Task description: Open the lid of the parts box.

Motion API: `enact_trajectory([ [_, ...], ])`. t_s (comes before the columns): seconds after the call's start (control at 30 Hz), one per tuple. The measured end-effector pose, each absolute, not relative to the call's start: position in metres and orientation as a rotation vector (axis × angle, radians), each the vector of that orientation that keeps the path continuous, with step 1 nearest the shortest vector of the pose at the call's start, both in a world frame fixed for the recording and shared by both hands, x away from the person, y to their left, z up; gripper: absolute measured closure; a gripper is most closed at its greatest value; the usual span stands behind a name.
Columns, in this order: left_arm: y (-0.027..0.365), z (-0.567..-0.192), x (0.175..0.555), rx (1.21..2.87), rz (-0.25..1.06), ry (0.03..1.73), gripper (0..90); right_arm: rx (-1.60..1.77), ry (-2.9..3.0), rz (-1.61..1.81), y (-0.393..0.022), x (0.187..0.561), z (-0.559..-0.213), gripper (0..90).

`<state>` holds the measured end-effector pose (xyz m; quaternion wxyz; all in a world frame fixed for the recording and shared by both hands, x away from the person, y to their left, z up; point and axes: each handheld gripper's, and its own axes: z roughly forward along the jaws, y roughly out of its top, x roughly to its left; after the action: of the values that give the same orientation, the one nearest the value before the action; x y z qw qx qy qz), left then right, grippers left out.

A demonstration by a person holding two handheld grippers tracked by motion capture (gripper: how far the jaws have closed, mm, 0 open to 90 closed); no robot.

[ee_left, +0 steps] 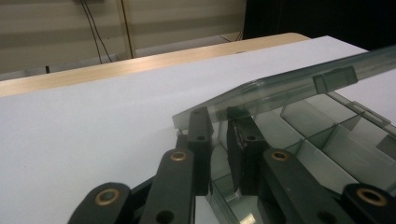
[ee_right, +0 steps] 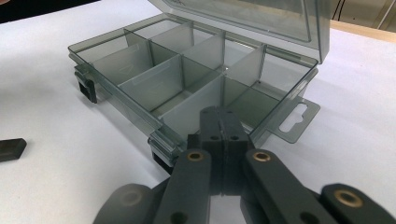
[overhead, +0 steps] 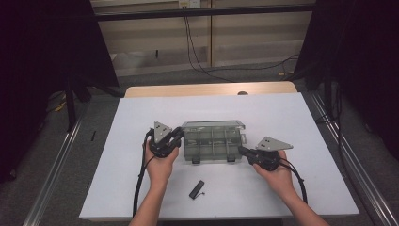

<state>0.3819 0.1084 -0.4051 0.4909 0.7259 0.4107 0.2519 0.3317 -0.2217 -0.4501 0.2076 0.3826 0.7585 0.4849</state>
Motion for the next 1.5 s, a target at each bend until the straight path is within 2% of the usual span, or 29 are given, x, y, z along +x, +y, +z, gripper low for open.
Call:
enact_trajectory([
  [0.53,0.101,-0.399,0.391,1.717,0.659,1.042,84.2,1.060,2.113,1.349,-0.222,0.332,-0.450,90.0],
  [1.5,0.095,-0.392,0.403,1.670,0.673,1.093,85.9,1.051,2.108,1.344,-0.221,0.330,-0.451,90.0],
])
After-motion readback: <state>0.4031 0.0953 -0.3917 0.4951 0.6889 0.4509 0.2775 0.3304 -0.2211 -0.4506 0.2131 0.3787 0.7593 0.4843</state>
